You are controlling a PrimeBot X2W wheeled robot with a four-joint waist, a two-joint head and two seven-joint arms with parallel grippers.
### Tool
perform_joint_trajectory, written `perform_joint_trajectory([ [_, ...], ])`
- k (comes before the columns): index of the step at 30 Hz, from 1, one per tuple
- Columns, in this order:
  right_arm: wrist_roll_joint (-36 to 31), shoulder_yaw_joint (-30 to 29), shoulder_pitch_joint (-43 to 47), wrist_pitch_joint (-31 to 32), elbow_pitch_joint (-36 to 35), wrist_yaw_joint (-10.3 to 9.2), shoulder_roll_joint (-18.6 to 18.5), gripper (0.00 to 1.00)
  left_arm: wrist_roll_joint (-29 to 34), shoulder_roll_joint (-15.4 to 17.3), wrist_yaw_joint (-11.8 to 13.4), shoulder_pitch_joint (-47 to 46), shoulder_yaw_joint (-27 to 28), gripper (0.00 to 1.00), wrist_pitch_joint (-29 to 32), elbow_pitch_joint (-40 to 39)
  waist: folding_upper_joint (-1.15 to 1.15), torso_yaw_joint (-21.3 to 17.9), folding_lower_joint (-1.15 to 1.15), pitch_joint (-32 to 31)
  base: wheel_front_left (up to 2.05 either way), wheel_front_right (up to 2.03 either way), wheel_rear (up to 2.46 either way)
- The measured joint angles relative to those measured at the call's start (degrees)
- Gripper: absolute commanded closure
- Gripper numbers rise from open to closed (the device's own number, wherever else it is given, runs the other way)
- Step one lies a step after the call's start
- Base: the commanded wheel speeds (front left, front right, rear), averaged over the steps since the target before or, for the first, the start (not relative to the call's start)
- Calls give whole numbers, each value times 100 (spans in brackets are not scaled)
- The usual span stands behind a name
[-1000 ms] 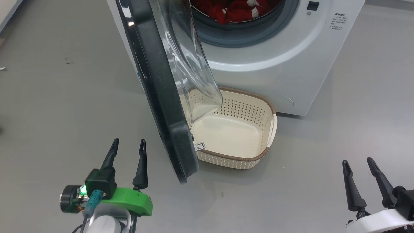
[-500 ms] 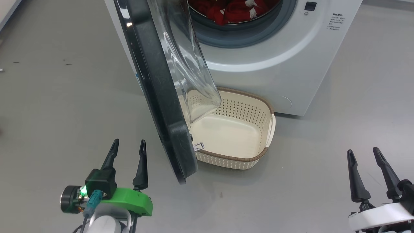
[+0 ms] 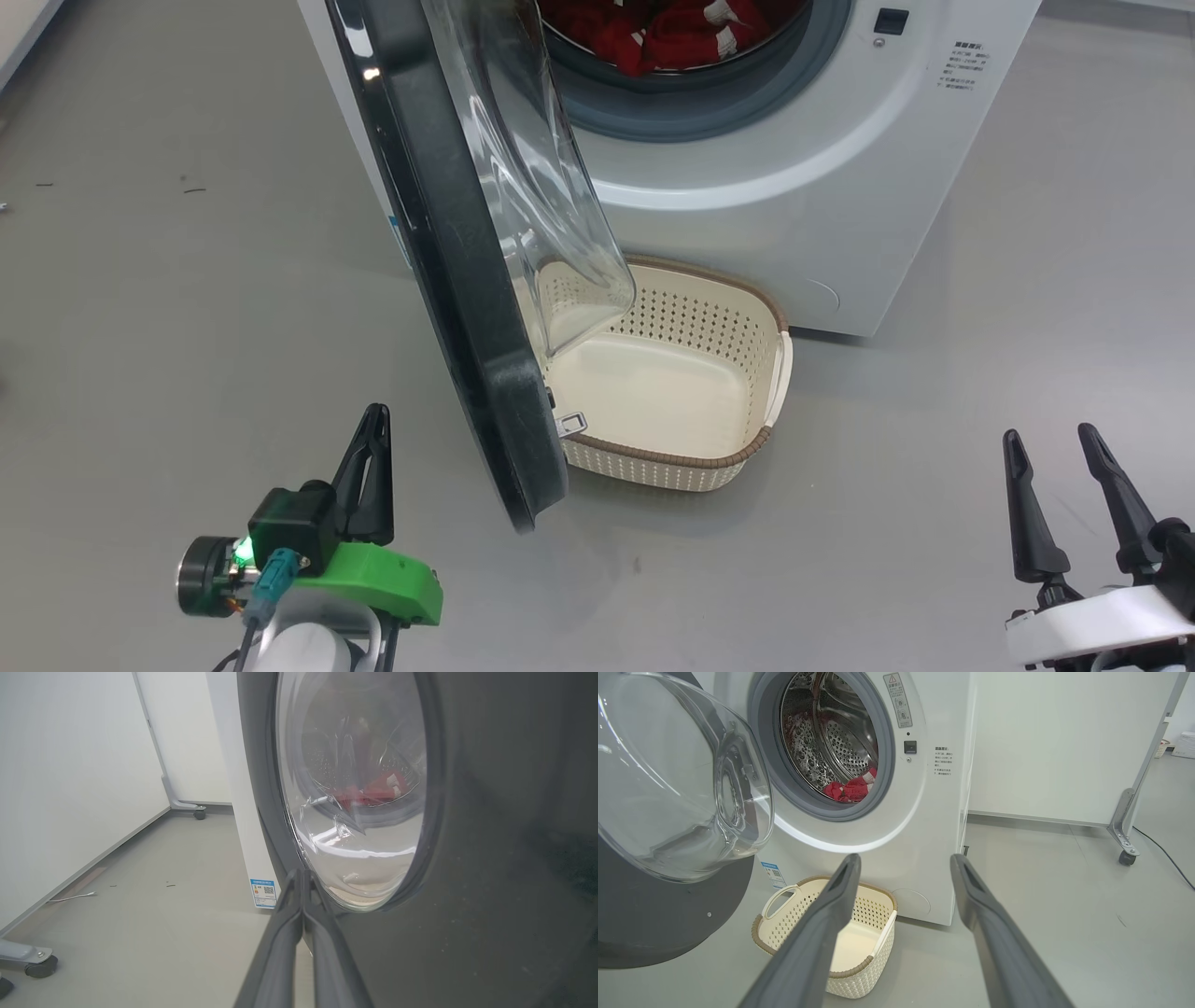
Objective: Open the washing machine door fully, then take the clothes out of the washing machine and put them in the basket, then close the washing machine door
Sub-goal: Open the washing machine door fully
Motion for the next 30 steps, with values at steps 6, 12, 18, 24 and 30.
perform_joint_trajectory([
  [6,-63,-45,1,0,-38,41,42,0,-2,0,0,0,53,100,0,-42,0,9,0,-13,0,0,0],
  [12,-110,-104,2,-1,-75,58,77,0,-46,-2,0,-8,383,100,0,-361,0,45,0,-24,0,0,0],
  [18,-149,-157,3,-1,-100,91,93,0,71,-2,0,-44,714,100,-1,-983,0,83,0,-42,0,0,0],
  [24,-207,-192,19,-1,-108,111,135,0,377,-1,0,-331,702,100,-30,-2082,0,115,0,-70,0,0,0],
  [30,-245,-208,29,-1,-107,140,178,0,513,3,0,-573,-94,100,-34,-3058,0,119,0,-100,0,0,0],
])
